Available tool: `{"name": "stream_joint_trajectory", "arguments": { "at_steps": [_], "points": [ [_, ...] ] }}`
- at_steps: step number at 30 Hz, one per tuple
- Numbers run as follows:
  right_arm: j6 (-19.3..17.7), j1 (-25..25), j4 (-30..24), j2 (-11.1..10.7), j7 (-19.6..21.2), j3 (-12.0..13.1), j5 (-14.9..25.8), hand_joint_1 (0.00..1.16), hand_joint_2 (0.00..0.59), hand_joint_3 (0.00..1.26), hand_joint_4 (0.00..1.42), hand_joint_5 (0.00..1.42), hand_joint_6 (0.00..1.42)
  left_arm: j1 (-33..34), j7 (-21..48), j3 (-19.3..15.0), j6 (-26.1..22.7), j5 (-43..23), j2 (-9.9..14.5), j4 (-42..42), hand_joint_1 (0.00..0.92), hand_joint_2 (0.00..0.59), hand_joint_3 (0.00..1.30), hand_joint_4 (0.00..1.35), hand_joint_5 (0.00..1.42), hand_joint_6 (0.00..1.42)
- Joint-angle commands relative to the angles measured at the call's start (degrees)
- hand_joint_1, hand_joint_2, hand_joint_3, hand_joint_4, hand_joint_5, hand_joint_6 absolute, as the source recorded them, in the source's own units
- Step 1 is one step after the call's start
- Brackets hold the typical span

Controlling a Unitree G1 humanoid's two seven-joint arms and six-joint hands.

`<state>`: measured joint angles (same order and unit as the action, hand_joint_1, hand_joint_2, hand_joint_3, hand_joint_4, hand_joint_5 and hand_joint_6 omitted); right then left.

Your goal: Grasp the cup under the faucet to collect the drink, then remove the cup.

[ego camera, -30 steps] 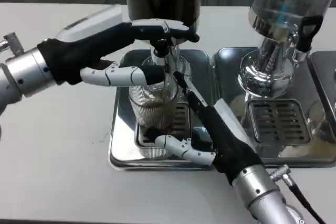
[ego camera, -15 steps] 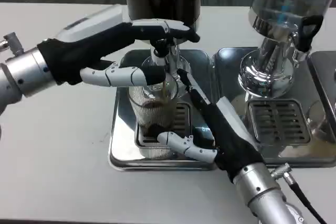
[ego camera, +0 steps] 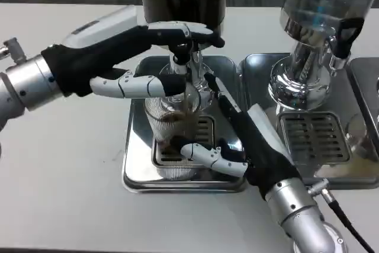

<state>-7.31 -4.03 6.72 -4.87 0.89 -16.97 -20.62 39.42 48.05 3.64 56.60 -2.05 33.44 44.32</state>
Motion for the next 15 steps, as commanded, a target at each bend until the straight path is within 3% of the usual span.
{"name": "stream_joint_trajectory", "arguments": {
  "at_steps": [1,6,15],
  "points": [
    [-1.29,-0.76,1.10,0.21,0.55,0.35,0.33,0.45,0.064,0.00,0.00,0.00,0.02,-0.92,0.13,0.45,0.08,0.27,0.87,-0.11,0.000,0.158,0.25,0.17,0.17,0.12],
    [-1.40,-0.90,1.37,0.22,0.66,0.49,0.32,0.43,0.027,0.00,0.00,0.00,0.02,-0.96,0.03,0.41,0.19,0.27,0.86,0.02,0.000,0.158,0.24,0.16,0.17,0.12],
    [-1.90,-1.12,1.68,0.25,0.77,0.73,0.53,0.43,0.021,0.00,0.00,0.00,0.02,-0.95,-0.59,0.24,0.14,0.55,0.93,0.41,0.000,0.158,0.24,0.16,0.18,0.12]
  ]
}}
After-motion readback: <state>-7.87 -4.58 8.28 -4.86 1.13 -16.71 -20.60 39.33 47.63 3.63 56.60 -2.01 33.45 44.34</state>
